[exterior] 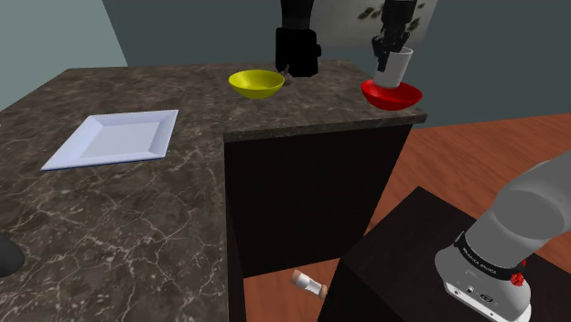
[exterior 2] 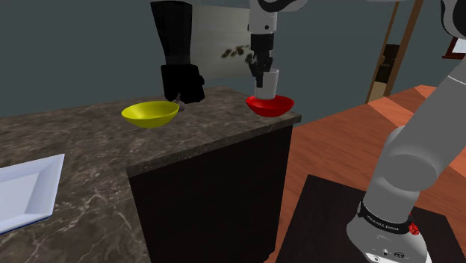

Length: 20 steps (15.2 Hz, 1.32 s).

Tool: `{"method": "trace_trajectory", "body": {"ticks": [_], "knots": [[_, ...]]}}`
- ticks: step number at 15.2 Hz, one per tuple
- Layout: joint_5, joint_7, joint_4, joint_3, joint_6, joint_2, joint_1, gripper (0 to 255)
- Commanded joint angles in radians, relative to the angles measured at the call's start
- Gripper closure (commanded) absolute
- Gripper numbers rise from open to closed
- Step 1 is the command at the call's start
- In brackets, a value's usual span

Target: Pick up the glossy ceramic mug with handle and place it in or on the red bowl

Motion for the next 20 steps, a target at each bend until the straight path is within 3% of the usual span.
{"method": "trace_trajectory", "body": {"ticks": [1, 5, 6, 11, 15, 20], "knots": [[0.0, 0.0, -0.003, 0.0, 0.003, -0.001, 0.0, 255], [0.0, 0.0, -0.003, 0.0, 0.003, -0.001, 0.0, 255], [0.0, 0.0, -0.003, 0.0, 0.003, -0.001, 0.0, 0], [0.0, 0.0, -0.003, 0.0, 0.003, -0.001, 0.0, 0], [-0.001, 0.001, 0.162, 0.005, -0.127, 0.034, 0.001, 0], [-0.001, 0.001, 0.162, 0.005, -0.127, 0.034, 0.001, 0]]}}
